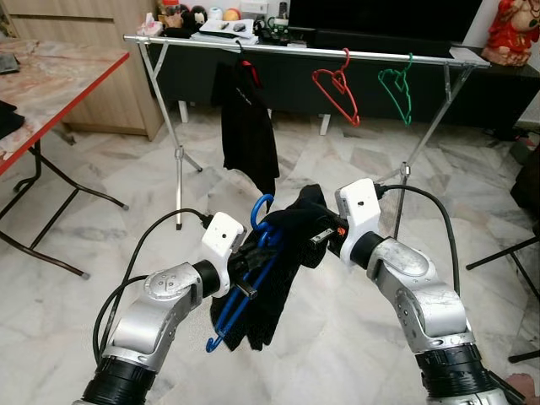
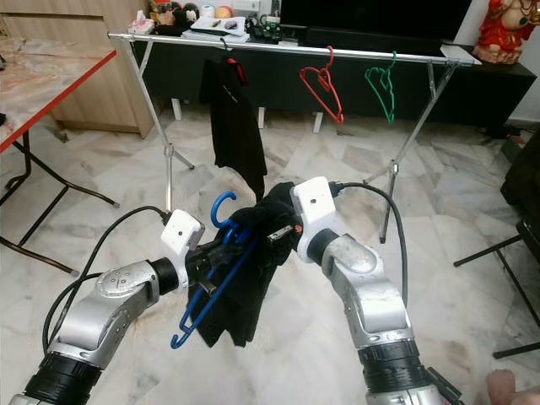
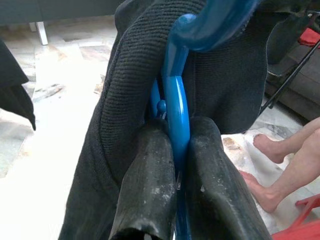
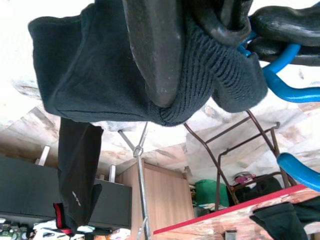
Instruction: Hang hanger
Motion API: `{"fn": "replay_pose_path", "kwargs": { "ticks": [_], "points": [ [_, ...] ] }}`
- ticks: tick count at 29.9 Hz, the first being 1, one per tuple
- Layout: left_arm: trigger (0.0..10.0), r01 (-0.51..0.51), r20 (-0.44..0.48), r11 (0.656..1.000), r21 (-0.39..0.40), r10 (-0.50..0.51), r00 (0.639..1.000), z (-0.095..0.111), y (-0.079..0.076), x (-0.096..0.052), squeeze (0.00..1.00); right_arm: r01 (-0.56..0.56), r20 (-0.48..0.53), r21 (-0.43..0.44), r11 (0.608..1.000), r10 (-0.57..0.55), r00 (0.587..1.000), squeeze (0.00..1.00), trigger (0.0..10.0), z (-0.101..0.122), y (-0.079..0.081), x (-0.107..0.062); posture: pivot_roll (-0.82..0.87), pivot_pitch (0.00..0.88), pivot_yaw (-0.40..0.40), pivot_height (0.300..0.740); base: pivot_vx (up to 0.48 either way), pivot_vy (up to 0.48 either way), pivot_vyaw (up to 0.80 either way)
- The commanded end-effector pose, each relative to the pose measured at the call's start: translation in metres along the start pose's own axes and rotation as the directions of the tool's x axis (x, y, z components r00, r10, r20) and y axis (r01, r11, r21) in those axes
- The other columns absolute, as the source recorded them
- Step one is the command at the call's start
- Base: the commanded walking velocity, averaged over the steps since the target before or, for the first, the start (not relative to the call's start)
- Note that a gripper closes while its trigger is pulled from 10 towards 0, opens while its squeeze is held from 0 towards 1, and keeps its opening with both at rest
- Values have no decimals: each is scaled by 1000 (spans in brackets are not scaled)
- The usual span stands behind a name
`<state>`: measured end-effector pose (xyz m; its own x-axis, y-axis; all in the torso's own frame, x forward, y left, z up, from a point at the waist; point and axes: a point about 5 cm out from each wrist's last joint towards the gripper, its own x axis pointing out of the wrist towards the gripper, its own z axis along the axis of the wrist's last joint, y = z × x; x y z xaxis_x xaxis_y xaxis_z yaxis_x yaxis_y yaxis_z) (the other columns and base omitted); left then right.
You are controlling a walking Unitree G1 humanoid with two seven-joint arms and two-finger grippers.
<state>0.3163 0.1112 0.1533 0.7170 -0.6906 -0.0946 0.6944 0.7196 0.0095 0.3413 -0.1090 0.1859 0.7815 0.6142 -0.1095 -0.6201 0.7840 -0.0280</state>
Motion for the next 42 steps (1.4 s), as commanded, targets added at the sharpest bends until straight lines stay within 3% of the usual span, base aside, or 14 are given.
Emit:
{"fn": "replay_pose_path", "kwargs": {
  "ticks": [1, 5, 8, 11, 20, 21, 22, 42],
  "points": [
    [10000, -3, 32, 1000, 5, 3, 999, 6, 3, 0, 0, -21, 13, 1, 1000, 21, 1000, 0, 10000, 4, 3, -1, -28, 131, -43, 740, 0, 0, 0],
    [10000, 1, 32, 1000, 1, -1, 999, 6, 3, 1, 0, -50, 17, 2, 999, 50, 999, 0, 10000, 4, 9, 0, -29, 131, -43, 740, 0, 0, 0],
    [10000, 18, 33, 1000, -6, -18, 999, 6, 0, 1, 0, -162, 30, -49, 986, 164, 986, 0, 10000, 5, 23, -3, -32, 132, -43, 740, 0, 0, 0],
    [10000, 25, 33, 1000, -8, -25, 999, 5, -1, 1, 0, -200, 21, -72, 977, 202, 979, 0, 10000, 5, 27, -6, -34, 132, -43, 740, 0, 0, 0],
    [10000, 26, 34, 1000, -10, -26, 999, 5, -2, 2, 0, -208, 11, -81, 975, 209, 978, 0, 10000, 3, 24, -10, -33, 134, -44, 740, 0, 0, 0],
    [10000, 26, 34, 1000, -11, -25, 999, 5, -2, 2, 0, -207, 8, -82, 975, 209, 978, 910, 10000, 3, 23, -11, -34, 132, -45, 740, 0, 0, 0],
    [10000, 26, 34, 1000, -11, -25, 999, 5, -2, 2, 0, -206, 7, -84, 975, 208, 978, 1000, 10000, 3, 23, -11, -35, 133, -45, 740, 0, 0, 0],
    [10000, 21, 36, 1000, -21, -20, 999, 3, -1, 1, 0, -222, -54, -134, 966, 217, 975, 1000, 10000, -6, 20, -21, -42, 135, -46, 740, 0, 0, 0]
  ]
}}
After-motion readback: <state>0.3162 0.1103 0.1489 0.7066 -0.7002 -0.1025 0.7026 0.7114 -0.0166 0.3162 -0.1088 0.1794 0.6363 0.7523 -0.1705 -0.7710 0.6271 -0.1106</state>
